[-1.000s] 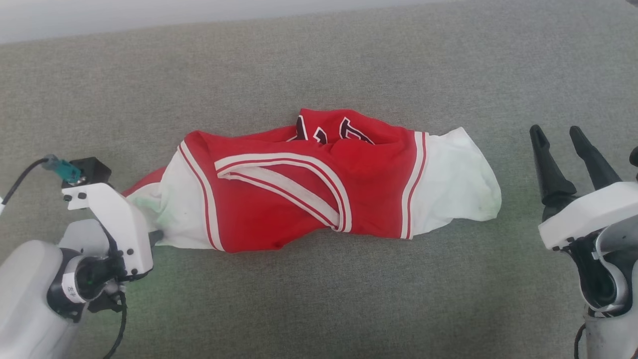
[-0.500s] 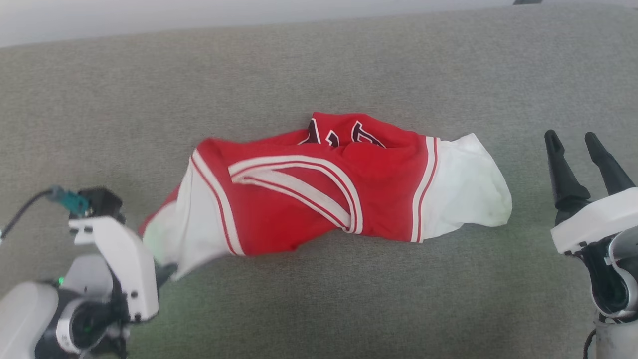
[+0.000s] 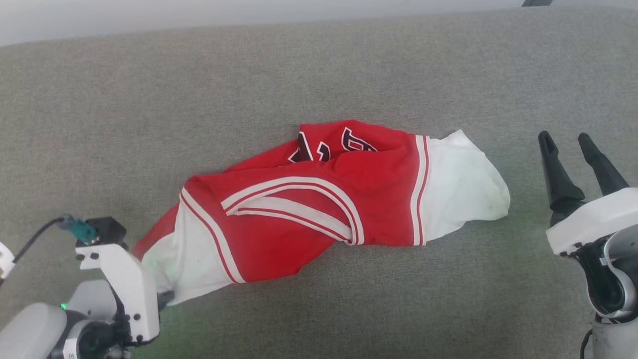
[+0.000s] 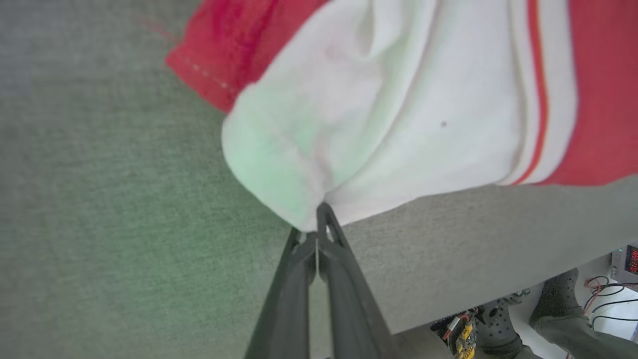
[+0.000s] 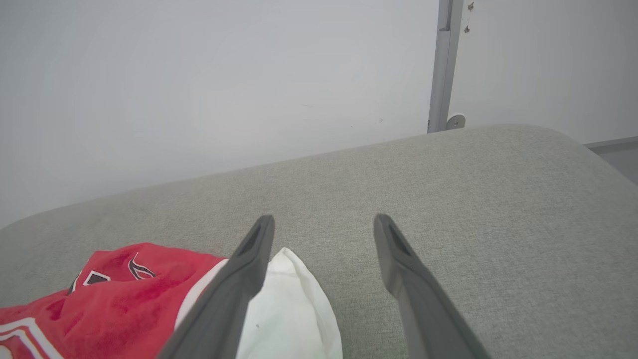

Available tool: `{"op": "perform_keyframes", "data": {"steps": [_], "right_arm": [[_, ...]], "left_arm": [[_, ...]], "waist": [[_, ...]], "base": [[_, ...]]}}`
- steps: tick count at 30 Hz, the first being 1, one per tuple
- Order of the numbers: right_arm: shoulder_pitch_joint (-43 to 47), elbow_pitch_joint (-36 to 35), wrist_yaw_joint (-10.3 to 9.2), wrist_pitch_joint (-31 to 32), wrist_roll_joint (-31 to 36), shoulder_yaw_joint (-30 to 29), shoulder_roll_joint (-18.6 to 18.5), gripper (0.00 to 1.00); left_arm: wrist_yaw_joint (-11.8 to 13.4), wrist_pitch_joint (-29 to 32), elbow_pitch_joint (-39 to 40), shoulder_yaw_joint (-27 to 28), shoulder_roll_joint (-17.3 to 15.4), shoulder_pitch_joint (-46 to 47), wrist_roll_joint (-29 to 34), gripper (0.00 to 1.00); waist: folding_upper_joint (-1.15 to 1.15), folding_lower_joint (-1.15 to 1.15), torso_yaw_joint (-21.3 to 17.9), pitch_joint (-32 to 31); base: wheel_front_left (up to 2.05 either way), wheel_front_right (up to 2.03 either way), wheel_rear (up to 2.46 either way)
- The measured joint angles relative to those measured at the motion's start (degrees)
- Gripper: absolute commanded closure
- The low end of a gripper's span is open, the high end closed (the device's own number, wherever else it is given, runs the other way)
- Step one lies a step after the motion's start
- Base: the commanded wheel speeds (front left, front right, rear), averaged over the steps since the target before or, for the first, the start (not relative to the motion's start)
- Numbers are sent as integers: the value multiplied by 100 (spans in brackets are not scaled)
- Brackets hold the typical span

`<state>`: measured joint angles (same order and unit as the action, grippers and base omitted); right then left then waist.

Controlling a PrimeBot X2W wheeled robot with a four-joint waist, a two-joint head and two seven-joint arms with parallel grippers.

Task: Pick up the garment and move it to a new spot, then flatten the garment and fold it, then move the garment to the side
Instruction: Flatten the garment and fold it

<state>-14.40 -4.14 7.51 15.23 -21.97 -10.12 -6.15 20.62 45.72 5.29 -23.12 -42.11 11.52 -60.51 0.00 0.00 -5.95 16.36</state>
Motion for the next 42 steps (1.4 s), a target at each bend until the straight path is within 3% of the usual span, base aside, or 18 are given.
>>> {"op": "perform_keyframes", "data": {"steps": [1, 2, 10, 12, 14, 31, 32, 33, 35, 42], "right_arm": [[0, 0, 0, 1, -10, 2, -4, 0], [0, 0, 0, 5, -14, 1, -10, 0], [6, -30, 0, 22, -13, 0, -14, 0], [6, -40, 0, 42, -13, 3, -13, 0], [5, -44, 0, 42, -13, 29, -11, 0], [-86, -54, 0, 4, -100, 166, -42, 0], [-96, -54, 0, -2, -100, 164, -43, 0], [-98, -53, 0, -2, -101, 158, -45, 0], [-101, -53, 0, -8, -101, 144, -45, 0], [-105, -66, 0, -10, -100, 96, -44, 0]], "left_arm": [[-18, -15, -8, 2, -10, 36, 18, 76], [-23, -15, -9, 10, -31, 66, 26, 68], [-19, 110, 179, 274, -386, 461, 62, 29], [-22, 113, 163, 293, -470, 606, 125, 10], [-80, 135, -36, 260, -465, 837, 181, 0], [-471, 67, -1774, -93, 87, 1681, 388, 0], [-471, 57, -1891, -42, 147, 1711, 307, 4], [-485, 98, -1987, -14, 200, 1722, 226, 26], [-538, 216, -2135, 11, 221, 1780, 78, 100], [-742, 350, -2276, 93, 256, 1812, -124, 100]], "waist": [[0, 0, -4, -5], [0, 0, -6, -12], [0, 0, -40, -52], [0, 0, -53, -48], [0, 0, -72, -39], [0, 0, -332, 133], [0, 0, -341, 146], [0, 0, -347, 157], [0, 0, -356, 175], [0, 0, -344, 216]], "base": [[0, 0, 0], [0, 0, 0], [0, 0, 0], [0, 0, 0], [0, 0, 0], [0, 0, 0], [0, 0, 0], [0, 0, 0], [0, 0, 0], [0, 0, 0]]}}
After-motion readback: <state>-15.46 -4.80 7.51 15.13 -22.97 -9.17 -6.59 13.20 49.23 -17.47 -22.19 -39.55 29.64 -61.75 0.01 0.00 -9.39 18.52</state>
